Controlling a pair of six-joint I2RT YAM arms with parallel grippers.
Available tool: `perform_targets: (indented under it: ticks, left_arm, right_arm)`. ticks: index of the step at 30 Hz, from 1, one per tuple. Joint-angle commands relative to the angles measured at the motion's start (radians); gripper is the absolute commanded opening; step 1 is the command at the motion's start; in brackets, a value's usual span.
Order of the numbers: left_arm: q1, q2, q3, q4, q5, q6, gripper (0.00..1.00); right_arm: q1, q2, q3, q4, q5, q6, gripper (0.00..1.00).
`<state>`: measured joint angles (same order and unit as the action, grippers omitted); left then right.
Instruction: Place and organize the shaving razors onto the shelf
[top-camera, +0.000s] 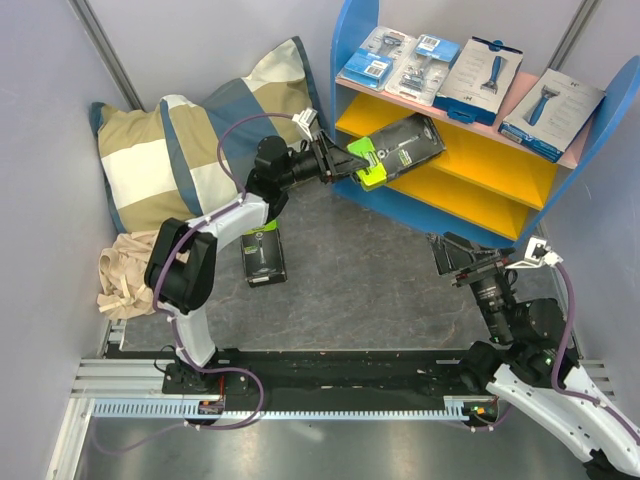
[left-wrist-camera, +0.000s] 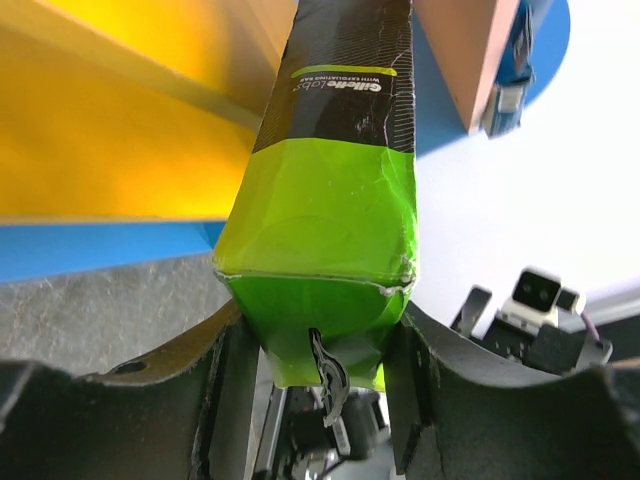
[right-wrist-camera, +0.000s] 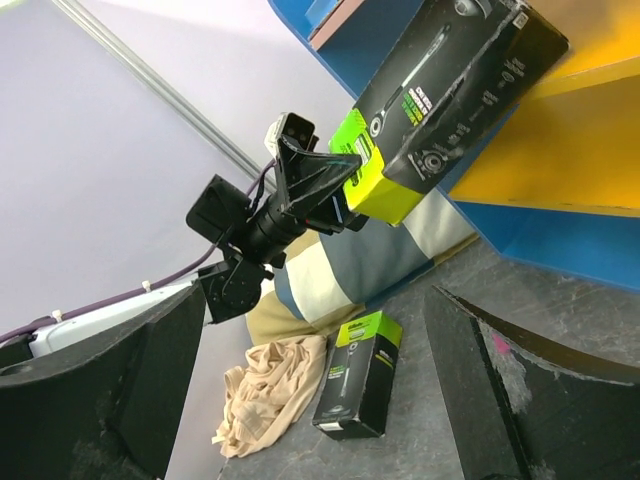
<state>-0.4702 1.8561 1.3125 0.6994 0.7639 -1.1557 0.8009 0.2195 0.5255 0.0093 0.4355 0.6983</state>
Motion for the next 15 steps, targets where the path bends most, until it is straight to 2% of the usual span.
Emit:
perform_targets:
  ticks: [1, 15]
  left_arm:
    - [0.004, 0.005, 0.109, 0.061, -0.103, -0.053, 0.02]
    - [0.005, 0.074, 0.247, -0.029, -0.35, -0.133, 0.02]
  right_arm:
    - [0.003, -0.026, 0.037, -0.046, 0.025, -0.013, 0.98]
    - [0.003, -0.068, 0.048, -0.101, 0.051, -0.019, 0.98]
